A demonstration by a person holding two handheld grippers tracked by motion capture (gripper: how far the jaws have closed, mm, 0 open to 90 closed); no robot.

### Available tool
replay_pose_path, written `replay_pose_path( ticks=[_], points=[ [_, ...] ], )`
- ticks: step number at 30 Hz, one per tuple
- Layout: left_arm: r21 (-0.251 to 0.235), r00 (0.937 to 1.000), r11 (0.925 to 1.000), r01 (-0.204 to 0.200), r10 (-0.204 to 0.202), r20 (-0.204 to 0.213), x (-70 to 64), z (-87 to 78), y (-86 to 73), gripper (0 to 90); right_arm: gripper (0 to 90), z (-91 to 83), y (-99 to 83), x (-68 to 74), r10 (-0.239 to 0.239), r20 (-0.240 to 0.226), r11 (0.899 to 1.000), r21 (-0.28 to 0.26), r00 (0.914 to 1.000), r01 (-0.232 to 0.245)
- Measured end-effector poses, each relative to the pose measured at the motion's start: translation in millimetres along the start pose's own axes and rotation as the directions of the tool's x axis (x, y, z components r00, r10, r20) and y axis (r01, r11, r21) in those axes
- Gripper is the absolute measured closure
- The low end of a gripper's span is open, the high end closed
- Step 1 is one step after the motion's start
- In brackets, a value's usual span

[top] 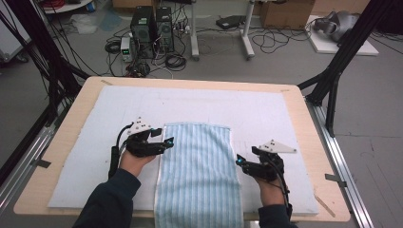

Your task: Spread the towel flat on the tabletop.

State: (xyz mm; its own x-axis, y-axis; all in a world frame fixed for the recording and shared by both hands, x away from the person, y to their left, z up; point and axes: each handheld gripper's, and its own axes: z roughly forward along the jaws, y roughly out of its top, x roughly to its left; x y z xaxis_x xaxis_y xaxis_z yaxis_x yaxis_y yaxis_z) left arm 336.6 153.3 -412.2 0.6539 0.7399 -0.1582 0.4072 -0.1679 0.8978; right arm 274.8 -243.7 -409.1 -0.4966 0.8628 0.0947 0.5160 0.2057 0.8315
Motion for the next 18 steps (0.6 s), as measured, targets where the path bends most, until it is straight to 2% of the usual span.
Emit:
replay_pose_path(
  ticks=[5, 9, 12, 15, 18],
  points=[
    [0.005, 0.9999, 0.9999, 0.011, -0.011, 0.009, -1.2, -4.3, 4.7, 28.9, 21.8, 6.4, 13.4, -4.1, 0.003, 0.014, 1.000, -0.009, 0.9999, -0.003],
    [0.002, 1.0000, 1.0000, -0.004, 0.004, 0.008, -3.8, -4.9, 11.6, 22.9, 18.4, 10.2, 16.0, -4.1, -0.012, 0.012, 1.000, 0.002, 0.9999, 0.012],
    [0.031, 0.9998, 0.9994, -0.019, 0.018, 0.010, -5.0, -1.9, 9.9, 22.9, 16.3, 16.3, 16.5, -5.4, -0.012, 0.012, 1.000, 0.014, 0.9999, 0.012],
    [0.030, 0.9999, 0.9995, -0.014, 0.014, 0.003, -3.3, 2.4, 8.7, 22.8, 16.2, 24.0, 18.9, -6.2, -0.022, 0.008, 0.999, 0.032, 0.9997, 0.022],
    [0.062, 0.9998, 0.9981, -0.002, 0.003, -0.019, 1.0, 9.5, 5.6, 23.5, 16.2, 32.2, 22.5, -8.4, -0.029, 0.006, 0.999, 0.038, 0.9996, 0.029]
  ],
)
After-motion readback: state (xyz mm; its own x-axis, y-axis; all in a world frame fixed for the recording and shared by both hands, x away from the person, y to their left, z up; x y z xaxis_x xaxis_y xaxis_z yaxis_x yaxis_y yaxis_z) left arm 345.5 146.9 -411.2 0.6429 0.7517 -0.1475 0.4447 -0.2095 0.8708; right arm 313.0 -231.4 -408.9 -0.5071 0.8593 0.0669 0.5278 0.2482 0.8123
